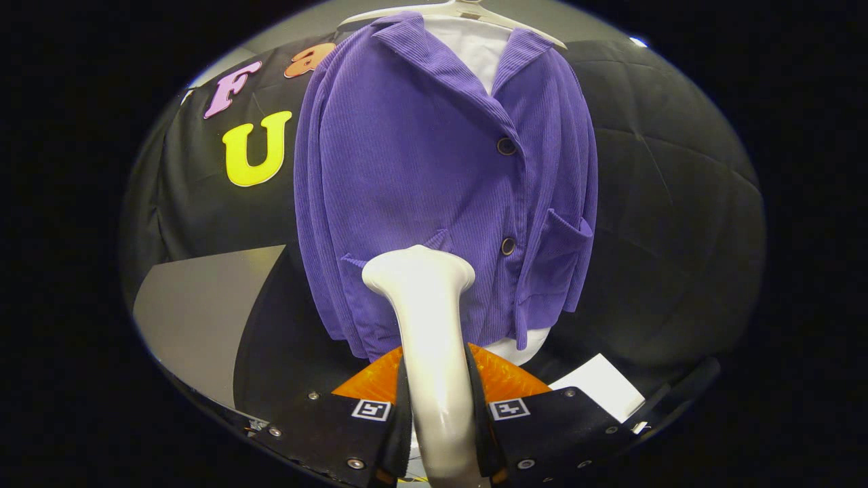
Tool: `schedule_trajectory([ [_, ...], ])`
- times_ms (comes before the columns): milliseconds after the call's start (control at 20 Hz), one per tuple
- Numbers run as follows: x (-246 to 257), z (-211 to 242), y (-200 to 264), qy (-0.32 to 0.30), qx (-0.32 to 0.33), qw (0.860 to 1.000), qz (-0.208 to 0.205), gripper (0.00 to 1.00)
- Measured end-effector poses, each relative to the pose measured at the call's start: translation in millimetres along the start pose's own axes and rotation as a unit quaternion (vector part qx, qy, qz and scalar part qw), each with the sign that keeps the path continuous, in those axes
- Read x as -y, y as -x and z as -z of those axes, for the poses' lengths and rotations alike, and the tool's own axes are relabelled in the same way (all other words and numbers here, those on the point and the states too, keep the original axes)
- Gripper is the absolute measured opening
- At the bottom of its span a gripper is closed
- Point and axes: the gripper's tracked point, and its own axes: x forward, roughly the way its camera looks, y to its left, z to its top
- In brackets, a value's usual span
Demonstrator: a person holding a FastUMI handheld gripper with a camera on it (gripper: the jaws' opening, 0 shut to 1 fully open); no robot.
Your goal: Iron the clothes twice with a garment steamer, once on the left side and once on the right side.
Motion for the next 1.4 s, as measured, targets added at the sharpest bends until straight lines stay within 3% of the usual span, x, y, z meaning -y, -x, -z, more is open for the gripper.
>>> schedule_trajectory([
  [750, 12, 33, 16, -0.007, -0.037, 0.999, -0.004, 0.38],
  [1400, 59, -24, 100, -0.022, 0.053, 0.998, -0.03, 0.38],
])
